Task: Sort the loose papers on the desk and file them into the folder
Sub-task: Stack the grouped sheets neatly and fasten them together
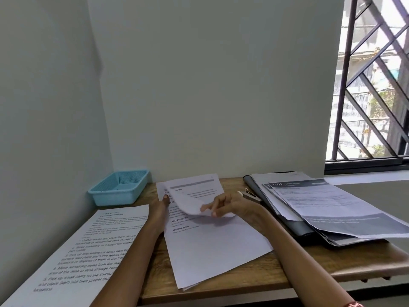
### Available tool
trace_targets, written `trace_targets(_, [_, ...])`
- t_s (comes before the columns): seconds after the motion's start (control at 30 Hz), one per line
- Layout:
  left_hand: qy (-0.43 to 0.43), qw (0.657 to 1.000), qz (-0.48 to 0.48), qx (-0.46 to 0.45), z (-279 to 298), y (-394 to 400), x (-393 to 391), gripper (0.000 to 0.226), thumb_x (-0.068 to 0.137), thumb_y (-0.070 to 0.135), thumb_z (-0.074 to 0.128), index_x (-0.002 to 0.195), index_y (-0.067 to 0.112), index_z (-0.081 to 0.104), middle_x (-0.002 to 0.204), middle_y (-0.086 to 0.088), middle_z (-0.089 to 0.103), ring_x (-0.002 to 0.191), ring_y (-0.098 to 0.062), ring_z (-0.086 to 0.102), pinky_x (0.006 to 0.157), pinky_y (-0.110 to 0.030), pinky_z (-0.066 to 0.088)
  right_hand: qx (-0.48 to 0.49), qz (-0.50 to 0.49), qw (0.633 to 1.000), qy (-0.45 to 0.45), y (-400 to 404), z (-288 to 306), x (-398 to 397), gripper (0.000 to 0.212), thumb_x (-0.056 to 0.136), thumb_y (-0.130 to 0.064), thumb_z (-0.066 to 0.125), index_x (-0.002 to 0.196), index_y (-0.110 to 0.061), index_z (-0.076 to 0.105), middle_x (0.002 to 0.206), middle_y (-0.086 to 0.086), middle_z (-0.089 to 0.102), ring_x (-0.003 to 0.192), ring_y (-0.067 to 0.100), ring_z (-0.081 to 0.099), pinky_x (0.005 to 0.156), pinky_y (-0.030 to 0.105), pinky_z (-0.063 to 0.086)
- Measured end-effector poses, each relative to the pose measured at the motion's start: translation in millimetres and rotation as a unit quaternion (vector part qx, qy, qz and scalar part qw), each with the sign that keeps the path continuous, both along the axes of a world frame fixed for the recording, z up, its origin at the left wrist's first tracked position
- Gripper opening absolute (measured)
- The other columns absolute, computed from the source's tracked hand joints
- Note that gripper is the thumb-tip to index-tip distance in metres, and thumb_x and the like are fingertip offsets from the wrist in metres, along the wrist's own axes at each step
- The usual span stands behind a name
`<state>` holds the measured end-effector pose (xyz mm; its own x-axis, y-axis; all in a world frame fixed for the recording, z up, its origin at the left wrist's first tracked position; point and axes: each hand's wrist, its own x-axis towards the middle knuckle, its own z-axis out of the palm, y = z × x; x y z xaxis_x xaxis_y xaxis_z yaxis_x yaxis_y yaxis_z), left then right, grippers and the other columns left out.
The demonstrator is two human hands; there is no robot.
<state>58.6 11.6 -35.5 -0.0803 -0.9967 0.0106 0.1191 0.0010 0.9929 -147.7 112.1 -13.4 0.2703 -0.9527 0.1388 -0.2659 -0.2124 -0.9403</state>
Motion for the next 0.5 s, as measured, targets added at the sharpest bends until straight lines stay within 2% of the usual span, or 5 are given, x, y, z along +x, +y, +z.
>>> trace_targets(0.07, [-0.001, 1.000, 0.002, -0.008, -0.6, -1.2, 0.0, 0.032, 0.100, 0.018, 0.043, 0.127, 0.002, 0.050, 0.119, -0.017, 0.059, 0.104, -0.034, 0.057, 0.084, -0.037, 0.047, 0.019, 0.012, 0.999, 0.022, -1.2, 0.4, -0.1, 0.030, 0.074, 0.002, 0.069, 0.062, -0.025, 0.074, 0.104, 0.007, 0.070, 0.115, 0.005, 0.059, 0.100, 0.018, 0.040])
trace_targets(0.23, [-0.003, 1.000, -0.005, -0.019, -1.3, -1.0, 0.6, 0.030, 0.100, 0.017, 0.042, 0.125, 0.004, 0.051, 0.122, -0.020, 0.059, 0.106, -0.034, 0.057, 0.090, -0.042, 0.047, 0.027, -0.013, 1.000, 0.009, -6.1, -2.6, -5.7, 0.018, 0.067, -0.005, 0.072, 0.063, -0.022, 0.073, 0.102, 0.001, 0.073, 0.116, 0.010, 0.060, 0.110, 0.029, 0.031])
trace_targets(0.33, [-0.007, 1.000, -0.004, -0.029, -1.0, 1.7, -0.5, 0.029, 0.100, 0.017, 0.042, 0.124, 0.004, 0.052, 0.121, -0.017, 0.059, 0.098, -0.030, 0.059, 0.082, -0.035, 0.048, 0.014, -0.012, 1.000, 0.012, -6.4, -2.1, -5.8, 0.016, 0.070, -0.006, 0.073, 0.065, -0.021, 0.073, 0.101, 0.000, 0.073, 0.114, 0.010, 0.061, 0.109, 0.027, 0.033])
trace_targets(0.4, [-0.038, 0.994, 0.022, -0.099, 0.6, 10.0, -2.8, 0.028, 0.100, 0.015, 0.042, 0.125, 0.007, 0.050, 0.122, -0.010, 0.056, 0.097, -0.021, 0.058, 0.081, -0.027, 0.045, 0.002, -0.028, 0.999, -0.021, -1.3, -1.8, -2.4, 0.002, 0.078, -0.014, 0.073, 0.078, -0.013, 0.075, 0.103, 0.006, 0.073, 0.111, 0.014, 0.063, 0.103, 0.025, 0.040])
trace_targets(0.5, [-0.086, 0.958, 0.077, -0.262, -2.2, 14.7, -6.3, 0.047, 0.098, 0.014, 0.045, 0.142, 0.009, 0.030, 0.144, -0.009, 0.040, 0.128, -0.023, 0.042, 0.097, -0.026, 0.032, -0.026, -0.054, 0.998, -0.030, 0.7, -3.2, 1.4, 0.036, 0.083, -0.030, 0.063, 0.096, 0.004, 0.071, 0.105, 0.016, 0.070, 0.103, 0.019, 0.065, 0.094, 0.022, 0.048])
